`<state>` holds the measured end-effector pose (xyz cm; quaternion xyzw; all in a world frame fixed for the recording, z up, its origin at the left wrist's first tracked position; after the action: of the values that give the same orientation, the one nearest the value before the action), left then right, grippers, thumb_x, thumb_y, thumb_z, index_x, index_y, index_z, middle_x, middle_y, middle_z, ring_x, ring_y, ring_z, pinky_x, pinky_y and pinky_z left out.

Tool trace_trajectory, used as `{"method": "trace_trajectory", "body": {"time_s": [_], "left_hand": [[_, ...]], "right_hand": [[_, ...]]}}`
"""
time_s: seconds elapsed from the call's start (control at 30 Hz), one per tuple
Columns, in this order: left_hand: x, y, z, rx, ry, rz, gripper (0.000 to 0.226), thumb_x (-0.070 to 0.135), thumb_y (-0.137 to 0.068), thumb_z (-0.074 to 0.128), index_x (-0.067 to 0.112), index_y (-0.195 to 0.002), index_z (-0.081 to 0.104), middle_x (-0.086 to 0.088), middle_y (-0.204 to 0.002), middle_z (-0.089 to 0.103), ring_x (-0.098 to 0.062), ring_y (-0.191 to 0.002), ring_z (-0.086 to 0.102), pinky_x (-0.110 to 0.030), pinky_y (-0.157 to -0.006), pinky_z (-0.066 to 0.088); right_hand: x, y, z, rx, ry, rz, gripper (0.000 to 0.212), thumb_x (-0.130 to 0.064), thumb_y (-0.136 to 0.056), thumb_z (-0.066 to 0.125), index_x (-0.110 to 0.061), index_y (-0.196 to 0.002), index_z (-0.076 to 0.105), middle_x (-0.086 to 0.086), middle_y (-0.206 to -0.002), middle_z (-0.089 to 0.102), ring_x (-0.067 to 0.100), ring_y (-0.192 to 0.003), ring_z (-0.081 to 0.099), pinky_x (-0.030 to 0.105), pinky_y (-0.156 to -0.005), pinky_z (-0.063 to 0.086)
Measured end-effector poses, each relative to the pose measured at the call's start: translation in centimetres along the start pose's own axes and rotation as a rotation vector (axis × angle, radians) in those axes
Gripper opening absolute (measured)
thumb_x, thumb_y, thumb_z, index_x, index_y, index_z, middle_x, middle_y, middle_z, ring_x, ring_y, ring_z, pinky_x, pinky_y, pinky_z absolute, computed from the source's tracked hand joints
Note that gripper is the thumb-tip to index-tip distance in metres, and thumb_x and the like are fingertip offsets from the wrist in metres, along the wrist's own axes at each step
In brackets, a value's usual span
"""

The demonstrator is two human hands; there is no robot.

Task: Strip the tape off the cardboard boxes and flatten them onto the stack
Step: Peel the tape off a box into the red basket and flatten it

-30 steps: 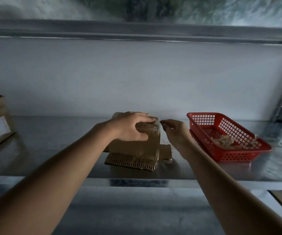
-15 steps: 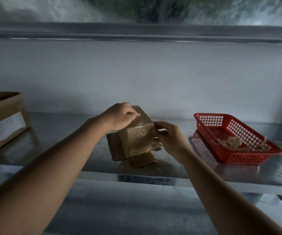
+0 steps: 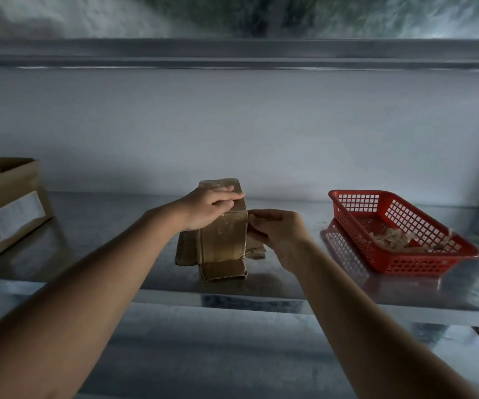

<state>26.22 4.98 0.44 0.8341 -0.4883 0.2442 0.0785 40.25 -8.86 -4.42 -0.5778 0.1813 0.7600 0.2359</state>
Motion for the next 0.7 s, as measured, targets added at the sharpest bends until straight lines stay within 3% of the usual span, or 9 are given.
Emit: {"method": "trace_trajectory", "body": {"time_s": [0.1,0.23,0.33,0.57,0.7], "left_hand": [[0.0,0.0,0.0,0.006,-0.001,0.01,0.041,0.035,-0.112,0.038,0.045,-0.151,0.045,0.017,-0.168,0.024,-0.006,-0.157,0.008,-0.027,-0.118,0.002],[0.1,0.2,0.0,-0.004,0.006,0.004,0.042,0.037,-0.112,0.038,0.048,-0.152,0.045,0.019,-0.168,0.022,-0.006,-0.157,0.009,-0.028,-0.119,0.004],[0.0,0.1,0.0,-0.005,0.021,0.006,0.041,0.036,-0.112,0.038,0.049,-0.151,0.045,0.02,-0.168,0.023,-0.006,-0.157,0.01,-0.03,-0.121,0.005],[-0.5,0.1,0.1,-0.004,0.073,0.028,0.042,0.032,-0.112,0.039,0.05,-0.149,0.047,0.024,-0.166,0.025,-0.003,-0.156,0.011,-0.03,-0.12,0.006],[-0.3,0.1,0.1,-0.007,0.1,0.023,0.042,0.031,-0.112,0.039,0.049,-0.149,0.048,0.024,-0.166,0.025,-0.005,-0.156,0.012,-0.035,-0.124,0.006]], "right_hand": [[0.0,-0.5,0.3,0.03,-0.158,0.157,0.019,0.011,-0.088,0.07,0.009,-0.106,0.074,0.022,-0.102,0.077,0.031,-0.098,0.076,0.031,-0.077,0.064],[0.3,-1.1,0.6,0.063,-0.167,0.245,0.021,0.016,-0.088,0.067,0.008,-0.106,0.074,0.021,-0.101,0.077,0.025,-0.088,0.076,0.028,-0.066,0.062],[0.5,-1.2,0.6,0.076,-0.156,0.258,0.021,0.016,-0.09,0.064,0.007,-0.106,0.074,0.021,-0.103,0.076,0.024,-0.089,0.075,0.029,-0.069,0.062],[0.4,-0.8,1.0,0.116,-0.013,0.083,0.019,0.011,-0.095,0.061,-0.003,-0.099,0.073,0.011,-0.089,0.073,0.016,-0.079,0.07,0.025,-0.069,0.061],[0.3,-0.4,0.9,0.158,0.165,-0.091,0.023,0.008,-0.091,0.068,-0.012,-0.101,0.073,0.007,-0.091,0.077,0.02,-0.086,0.075,0.03,-0.074,0.064]]}}
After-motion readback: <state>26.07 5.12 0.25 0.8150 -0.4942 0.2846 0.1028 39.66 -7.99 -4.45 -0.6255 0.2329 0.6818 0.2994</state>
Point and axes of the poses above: each hand's wrist, its own y-axis away from the middle knuckle, its own z-axis out of the palm, x = y × z, the point moved 2 cm from there along -y, towards the middle knuckle
